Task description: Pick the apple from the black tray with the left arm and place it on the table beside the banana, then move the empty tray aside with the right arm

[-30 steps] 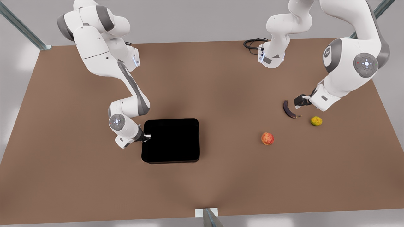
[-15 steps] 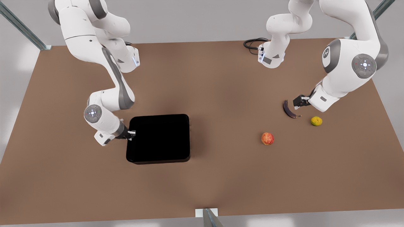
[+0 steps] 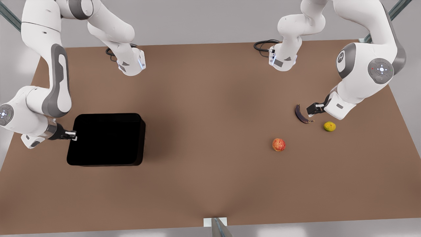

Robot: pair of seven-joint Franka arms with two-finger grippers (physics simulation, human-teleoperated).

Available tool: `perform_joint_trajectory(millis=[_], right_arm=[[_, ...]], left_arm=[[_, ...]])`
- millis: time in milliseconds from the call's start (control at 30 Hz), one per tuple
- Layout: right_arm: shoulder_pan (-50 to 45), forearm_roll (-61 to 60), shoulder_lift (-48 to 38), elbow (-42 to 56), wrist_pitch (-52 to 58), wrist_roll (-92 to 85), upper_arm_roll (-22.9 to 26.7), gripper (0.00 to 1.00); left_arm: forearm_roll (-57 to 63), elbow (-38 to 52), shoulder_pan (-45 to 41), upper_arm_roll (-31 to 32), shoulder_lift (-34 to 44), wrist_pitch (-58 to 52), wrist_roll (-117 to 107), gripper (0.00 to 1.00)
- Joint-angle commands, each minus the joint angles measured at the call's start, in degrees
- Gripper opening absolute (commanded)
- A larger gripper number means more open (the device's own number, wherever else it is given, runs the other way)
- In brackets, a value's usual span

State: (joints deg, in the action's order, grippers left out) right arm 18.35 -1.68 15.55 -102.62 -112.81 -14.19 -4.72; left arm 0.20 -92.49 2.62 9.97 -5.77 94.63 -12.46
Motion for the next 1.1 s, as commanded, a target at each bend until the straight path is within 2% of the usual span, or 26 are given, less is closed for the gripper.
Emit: perform_joint_trajectory(millis=[0,200,333,467,500,533,567,600,633,700,733,767,800,833,900,933,1000,1067], right_arm=[[0.54,1.94,2.02,1.54,1.81,-25.89,-0.02,0.13],[1.69,5.02,13.01,10.16,0.58,-26.33,-0.20,0.13],[1.51,6.95,16.09,10.68,-4.25,-25.19,-0.11,0.13],[1.42,7.04,18.55,12.18,-4.43,-25.10,-0.02,0.14],[1.42,7.04,18.46,12.35,-4.34,-25.19,-0.02,0.24],[1.42,7.04,18.46,12.79,-4.34,-25.27,-0.02,0.43],[1.42,7.04,18.46,12.97,-4.34,-25.27,-0.02,0.56],[1.42,6.95,18.55,12.97,-4.34,-25.27,0.06,0.76],[1.51,6.86,18.46,12.97,-4.34,-25.10,0.06,0.86],[1.34,6.51,17.76,13.49,-3.20,-24.75,0.06,0.94],[1.07,6.42,14.96,14.99,2.06,-21.68,-0.99,1.00],[0.63,6.60,11.08,18.14,10.58,-15.88,-4.15,1.00],[0.46,6.69,10.82,26.30,23.13,-7.38,-9.24,1.00],[0.19,7.12,10.82,29.66,25.45,-1.48,-13.10,1.00],[0.28,6.77,9.24,29.84,24.57,13.90,-18.04,1.00],[0.19,8.44,9.23,29.76,21.59,14.89,-19.80,1.00],[-2.27,12.14,9.50,28.35,20.01,23.05,-19.71,1.00],[-1.74,9.77,1.77,13.85,10.78,25.44,-20.77,1.00]], left_arm=[[0.06,0.03,-0.07,0.05,0.06,0.02,-3.71,1.00],[0.06,0.03,-0.07,0.05,0.06,0.02,-3.71,1.00],[-0.11,0.03,-0.15,0.13,0.06,0.02,-3.80,1.00],[-0.11,0.03,-0.15,0.13,0.06,0.02,-3.80,1.00],[-0.02,0.03,-0.15,0.13,0.06,0.02,-3.80,1.00],[-0.02,0.03,-0.15,0.05,0.06,0.02,-3.80,1.00],[-0.02,0.03,-0.15,0.05,0.06,0.02,-3.80,1.00],[-0.02,0.03,-0.15,0.05,0.06,0.02,-3.80,1.00],[0.06,0.03,-0.15,0.05,0.06,0.02,-3.80,1.00],[0.06,0.03,-0.15,0.13,0.06,0.02,-3.80,1.00],[0.06,0.03,-0.15,0.13,0.06,0.02,-3.80,1.00],[0.06,0.03,-0.15,0.13,0.06,0.02,-3.80,1.00],[0.06,0.03,-0.15,0.13,0.06,0.02,-3.80,1.00],[0.06,0.03,-0.15,0.05,0.06,0.02,-3.80,1.00],[0.06,0.03,-0.15,0.13,0.06,0.02,-3.80,1.00],[-0.02,0.03,-0.15,0.13,0.06,0.02,-3.80,1.00],[0.06,0.03,-0.15,0.13,0.06,0.02,-3.80,1.00],[-0.02,0.03,-0.15,0.13,0.06,0.02,-3.80,1.00]])
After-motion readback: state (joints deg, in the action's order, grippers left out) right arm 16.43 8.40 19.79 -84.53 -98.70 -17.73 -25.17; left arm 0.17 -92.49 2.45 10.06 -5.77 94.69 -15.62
